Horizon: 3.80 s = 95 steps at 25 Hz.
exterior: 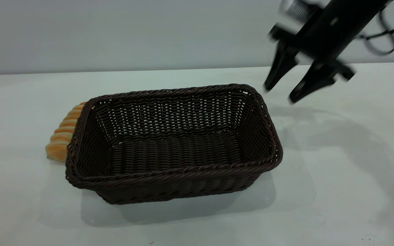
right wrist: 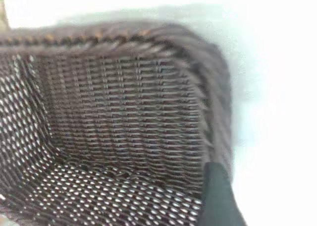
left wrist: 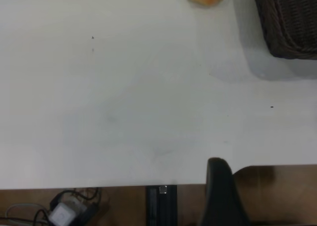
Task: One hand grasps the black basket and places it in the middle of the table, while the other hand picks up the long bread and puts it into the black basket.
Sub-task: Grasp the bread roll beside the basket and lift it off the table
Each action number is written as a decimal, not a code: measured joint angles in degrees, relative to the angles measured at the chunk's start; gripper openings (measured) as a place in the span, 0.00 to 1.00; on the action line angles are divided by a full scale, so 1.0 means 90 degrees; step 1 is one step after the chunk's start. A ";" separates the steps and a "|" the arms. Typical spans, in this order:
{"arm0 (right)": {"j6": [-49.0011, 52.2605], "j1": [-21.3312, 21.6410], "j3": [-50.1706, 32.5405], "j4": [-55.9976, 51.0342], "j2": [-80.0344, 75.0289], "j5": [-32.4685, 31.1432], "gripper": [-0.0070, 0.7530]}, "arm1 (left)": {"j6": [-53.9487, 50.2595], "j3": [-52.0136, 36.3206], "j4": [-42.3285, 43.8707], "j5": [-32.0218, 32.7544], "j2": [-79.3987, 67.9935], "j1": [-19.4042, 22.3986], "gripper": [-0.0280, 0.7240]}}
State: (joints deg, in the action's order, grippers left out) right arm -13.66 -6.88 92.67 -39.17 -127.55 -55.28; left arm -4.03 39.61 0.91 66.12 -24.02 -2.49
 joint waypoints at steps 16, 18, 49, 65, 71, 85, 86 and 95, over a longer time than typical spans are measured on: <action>0.1101 0.0232 0.0004 0.4452 0.2038 -0.1559 0.69 | 0.0000 0.0000 0.0083 -0.0158 -0.0003 0.0000 0.70; 0.1213 0.0178 -0.0004 0.4528 0.2508 -0.1590 0.69 | 0.0000 0.0000 0.0083 -0.0270 -0.0041 0.0000 0.70; 0.1340 -0.1204 -0.3255 0.4070 0.7483 -0.1754 0.70 | 0.0715 0.2337 0.0078 -0.2353 -0.6974 0.0000 0.70; 0.1334 -0.1204 -0.3294 0.3977 0.7509 -0.1754 0.65 | 0.2636 0.3579 -0.0199 -0.3999 -0.9937 0.0000 0.70; 0.1334 -0.1204 -0.3294 0.3975 0.7509 -0.1754 0.64 | 0.3853 0.3582 -0.0239 -0.4540 -1.0586 -0.0018 0.70; 0.1334 -0.1204 -0.3294 0.3954 0.7509 -0.1754 0.64 | 0.5639 0.3654 -0.1313 -0.5378 -1.1728 -0.0120 0.70; 0.1334 -0.1204 -0.3294 0.3954 0.7509 -0.1754 0.64 | 0.5644 0.3666 -0.1319 -0.5388 -1.1764 -0.0120 0.68; 0.1334 -0.1204 -0.3294 0.3954 0.7509 -0.1754 0.64 | 0.5629 0.3633 -0.1314 -0.5494 -1.1308 -0.0115 0.13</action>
State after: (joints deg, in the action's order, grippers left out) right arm -1.65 -17.72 63.03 -3.59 -59.96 -71.07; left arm 46.63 72.31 -10.92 16.67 -125.78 -3.53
